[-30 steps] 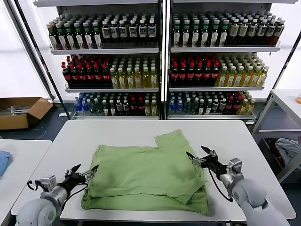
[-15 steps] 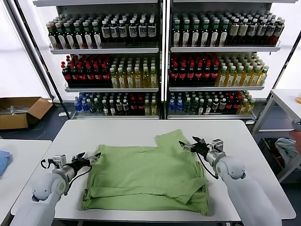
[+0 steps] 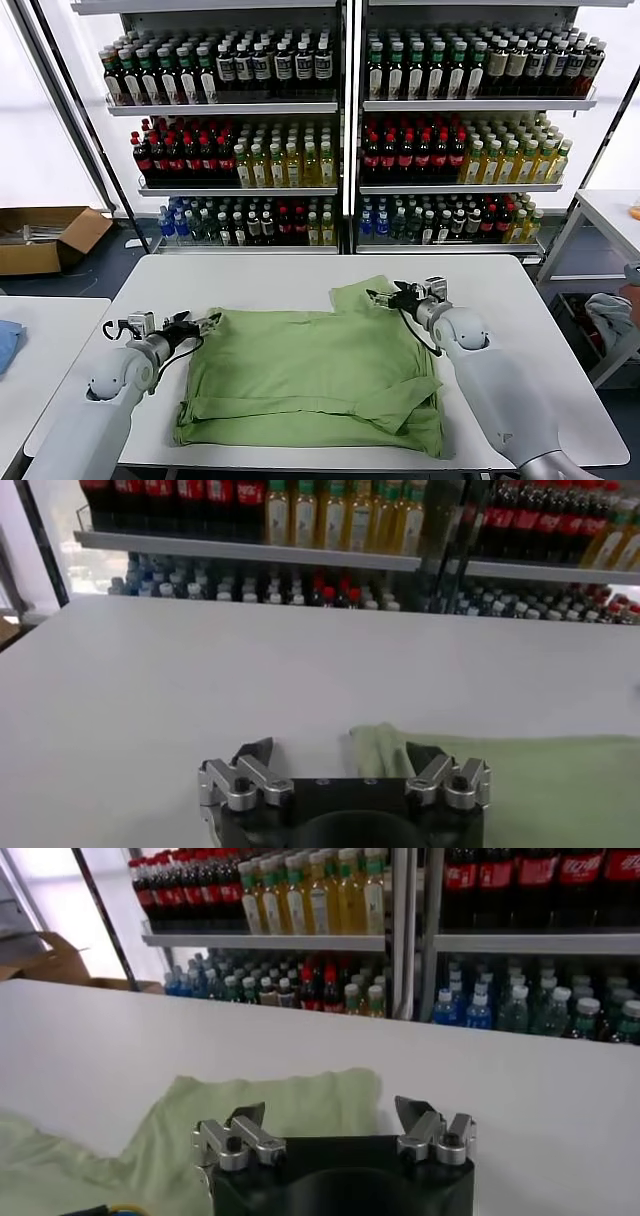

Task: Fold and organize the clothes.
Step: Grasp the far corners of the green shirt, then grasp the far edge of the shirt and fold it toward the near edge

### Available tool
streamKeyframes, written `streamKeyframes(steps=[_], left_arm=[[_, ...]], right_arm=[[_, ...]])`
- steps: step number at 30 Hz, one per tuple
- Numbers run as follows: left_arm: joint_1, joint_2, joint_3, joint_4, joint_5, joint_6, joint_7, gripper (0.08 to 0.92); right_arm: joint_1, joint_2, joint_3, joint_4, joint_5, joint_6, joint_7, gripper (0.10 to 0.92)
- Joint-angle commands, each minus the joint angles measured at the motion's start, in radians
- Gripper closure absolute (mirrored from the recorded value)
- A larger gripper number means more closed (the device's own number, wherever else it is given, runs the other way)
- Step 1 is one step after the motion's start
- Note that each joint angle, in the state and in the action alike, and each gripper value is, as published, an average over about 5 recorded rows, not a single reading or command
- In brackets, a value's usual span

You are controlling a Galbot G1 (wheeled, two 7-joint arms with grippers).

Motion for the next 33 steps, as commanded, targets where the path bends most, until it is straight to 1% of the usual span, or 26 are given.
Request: streamKeyframes(steps=[1, 4, 7, 13, 20, 25, 27, 30, 33], left_arm=[[-0.035, -0.004, 0.038, 0.051, 0.001, 0.004, -0.002, 0.177], [-0.029, -0.006, 0.045, 0.047, 0.007, 0.005, -0.001, 0.183], [-0.017, -0.008, 0.052, 0.033, 0.013, 0.008, 0.001, 0.228], [0.014, -0.014, 0.063, 0.006, 0.028, 0.011, 0.009, 0.393], [0.020, -0.019, 0.061, 0.003, 0.037, 0.010, 0.013, 0.601], [0.015, -0.013, 0.058, 0.000, 0.034, -0.005, 0.014, 0.740], [0.014, -0.011, 0.055, -0.009, 0.030, -0.016, 0.014, 0.800], [0.015, -0.008, 0.049, -0.030, 0.022, -0.030, 0.013, 0.878], [0.021, -0.005, 0.039, -0.066, 0.009, -0.034, 0.008, 0.909]], right_arm=[[0.060, 0.035, -0.029, -0.097, -0.013, -0.002, -0.003, 0.211], [0.055, 0.034, -0.032, -0.096, -0.014, -0.003, -0.008, 0.267], [0.050, 0.034, -0.037, -0.093, -0.014, -0.004, -0.010, 0.353], [0.045, 0.039, -0.040, -0.087, -0.012, -0.003, -0.011, 0.526], [0.039, 0.043, -0.033, -0.079, -0.001, 0.010, -0.009, 0.726], [0.017, 0.035, -0.020, -0.014, 0.029, 0.017, -0.007, 0.872], [0.002, 0.029, -0.012, 0.027, 0.046, 0.016, -0.004, 0.908], [-0.022, 0.020, 0.004, 0.090, 0.075, 0.012, 0.003, 0.919], [-0.056, 0.010, 0.026, 0.162, 0.100, 0.007, 0.010, 0.919]])
